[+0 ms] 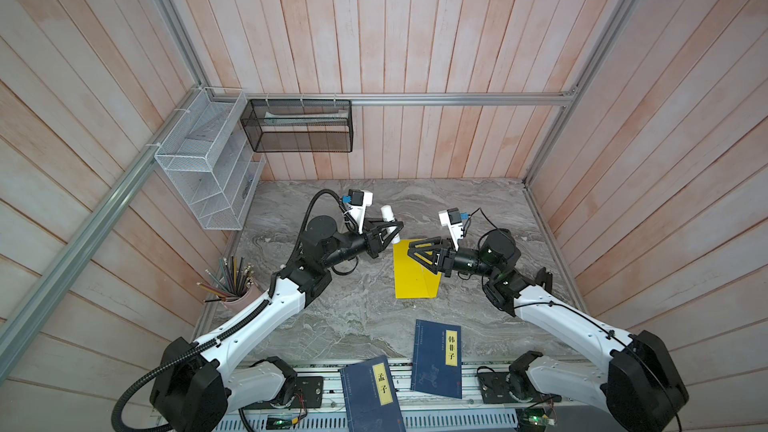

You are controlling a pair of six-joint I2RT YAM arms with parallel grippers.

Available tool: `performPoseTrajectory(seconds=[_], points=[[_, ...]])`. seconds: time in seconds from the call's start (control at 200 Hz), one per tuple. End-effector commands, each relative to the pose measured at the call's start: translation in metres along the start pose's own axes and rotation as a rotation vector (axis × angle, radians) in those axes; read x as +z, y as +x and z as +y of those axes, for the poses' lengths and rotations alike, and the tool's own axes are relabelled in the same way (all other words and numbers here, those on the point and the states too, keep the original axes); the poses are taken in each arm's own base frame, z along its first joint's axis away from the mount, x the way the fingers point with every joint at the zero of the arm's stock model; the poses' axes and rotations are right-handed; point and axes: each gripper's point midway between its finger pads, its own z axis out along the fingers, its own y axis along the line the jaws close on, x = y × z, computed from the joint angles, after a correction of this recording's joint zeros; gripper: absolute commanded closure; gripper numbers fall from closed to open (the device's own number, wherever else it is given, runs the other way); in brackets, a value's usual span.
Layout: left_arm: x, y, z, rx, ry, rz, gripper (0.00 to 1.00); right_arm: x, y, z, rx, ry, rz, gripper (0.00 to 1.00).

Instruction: Place the letter into the envelope and seal it

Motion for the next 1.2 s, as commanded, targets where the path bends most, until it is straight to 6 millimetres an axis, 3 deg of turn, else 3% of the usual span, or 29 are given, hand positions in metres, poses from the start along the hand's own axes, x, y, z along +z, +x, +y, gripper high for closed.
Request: performPoseTrajectory(seconds=[0.0, 0.315, 0.75, 0.985, 1.195], points=[[0.001, -0.003, -0.009, 0.000, 0.059, -0.019, 1.00, 0.012, -0.009, 0.012, -0.152, 0.016, -0.001, 0.44], [0.002, 0.001, -0.011, -0.007, 0.072, -0.010, 1.00, 0.024, -0.016, -0.005, -0.194, 0.139, -0.005, 0.47], [0.008, 0.007, -0.012, 0.005, 0.055, 0.007, 1.00, 0.040, -0.019, -0.005, -0.238, 0.188, 0.001, 0.58], [0.008, 0.009, -0.011, 0.007, 0.052, 0.012, 1.00, 0.040, -0.022, -0.005, -0.245, 0.203, 0.002, 0.75], [0.007, 0.007, -0.013, 0.022, 0.046, 0.020, 1.00, 0.036, -0.017, 0.002, -0.232, 0.157, 0.026, 0.54]])
